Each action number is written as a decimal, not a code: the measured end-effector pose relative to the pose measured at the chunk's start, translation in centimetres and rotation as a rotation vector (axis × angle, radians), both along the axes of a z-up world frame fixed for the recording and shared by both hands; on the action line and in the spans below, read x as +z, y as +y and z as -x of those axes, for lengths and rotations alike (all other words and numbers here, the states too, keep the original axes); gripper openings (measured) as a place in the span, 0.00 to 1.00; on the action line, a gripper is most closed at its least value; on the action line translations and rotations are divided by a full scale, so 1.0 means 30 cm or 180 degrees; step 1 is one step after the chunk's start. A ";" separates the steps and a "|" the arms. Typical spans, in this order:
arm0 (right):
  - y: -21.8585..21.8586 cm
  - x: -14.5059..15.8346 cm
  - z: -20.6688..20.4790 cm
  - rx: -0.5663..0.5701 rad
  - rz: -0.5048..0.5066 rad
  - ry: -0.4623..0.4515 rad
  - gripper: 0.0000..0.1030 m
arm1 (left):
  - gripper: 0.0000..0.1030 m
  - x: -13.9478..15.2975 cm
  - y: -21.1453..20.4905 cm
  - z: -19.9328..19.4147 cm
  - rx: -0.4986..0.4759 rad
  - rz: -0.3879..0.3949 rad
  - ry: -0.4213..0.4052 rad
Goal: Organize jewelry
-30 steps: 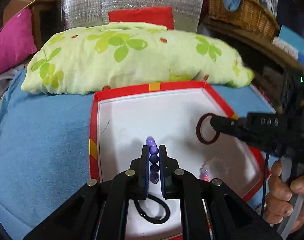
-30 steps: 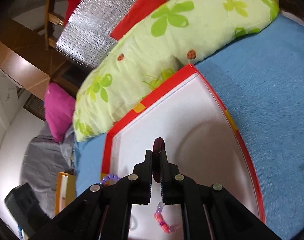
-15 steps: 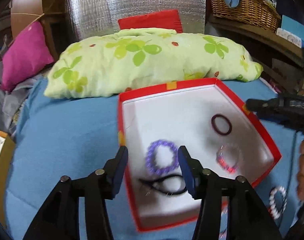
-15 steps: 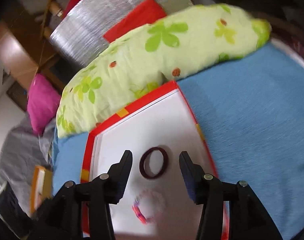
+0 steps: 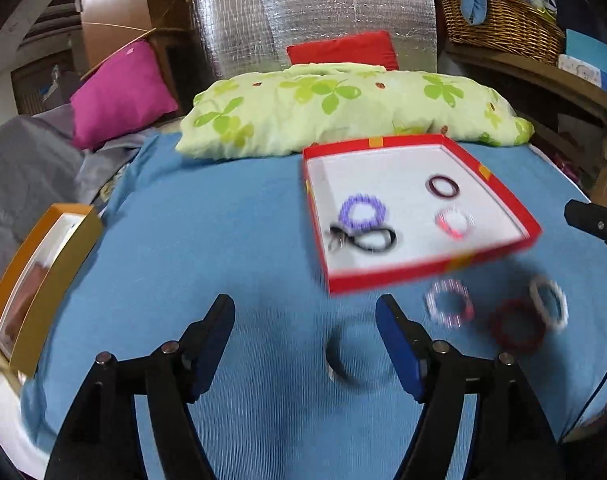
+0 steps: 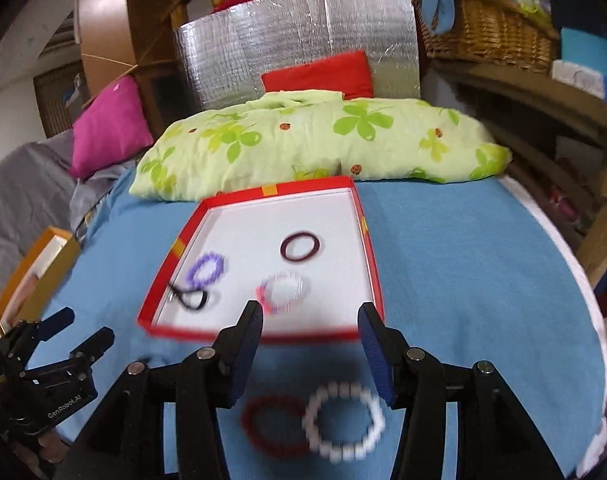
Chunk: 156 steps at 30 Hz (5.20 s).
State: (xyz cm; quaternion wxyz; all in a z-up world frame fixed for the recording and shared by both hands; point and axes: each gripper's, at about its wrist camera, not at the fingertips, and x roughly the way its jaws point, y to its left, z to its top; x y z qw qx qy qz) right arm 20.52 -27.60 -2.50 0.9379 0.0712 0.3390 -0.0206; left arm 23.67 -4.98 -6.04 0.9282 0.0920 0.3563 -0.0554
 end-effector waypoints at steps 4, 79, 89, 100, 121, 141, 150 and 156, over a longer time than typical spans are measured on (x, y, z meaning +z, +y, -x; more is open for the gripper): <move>0.028 -0.016 0.140 -0.0039 0.0166 -0.0052 0.51 | 0.72 -0.041 0.016 0.120 -0.0019 -0.0056 0.0020; -0.091 -0.187 0.198 -0.0373 -0.0085 0.0645 0.54 | 0.72 -0.127 0.104 0.084 0.0243 0.0157 0.0410; -0.125 -0.201 0.149 -0.0450 -0.0042 0.0741 0.54 | 0.72 -0.131 0.068 0.060 0.0103 0.0215 0.0490; -0.146 -0.280 0.018 -0.0477 -0.0095 0.1004 0.30 | 0.72 -0.137 0.050 0.023 -0.0047 0.0466 0.0605; -0.111 -0.269 -0.089 -0.0396 0.0129 0.0886 0.12 | 0.74 -0.206 -0.052 -0.144 0.0023 0.0677 0.0920; -0.029 -0.141 0.027 -0.0176 0.0034 0.0263 0.10 | 0.60 -0.127 -0.027 -0.065 -0.0125 0.0643 0.0489; -0.034 -0.126 0.042 -0.0153 -0.0017 0.0198 0.10 | 0.60 -0.106 -0.046 -0.043 -0.0174 0.0548 0.0389; -0.024 -0.092 0.063 -0.0105 -0.0051 0.0063 0.10 | 0.60 -0.084 -0.059 -0.034 -0.0217 0.0551 0.0324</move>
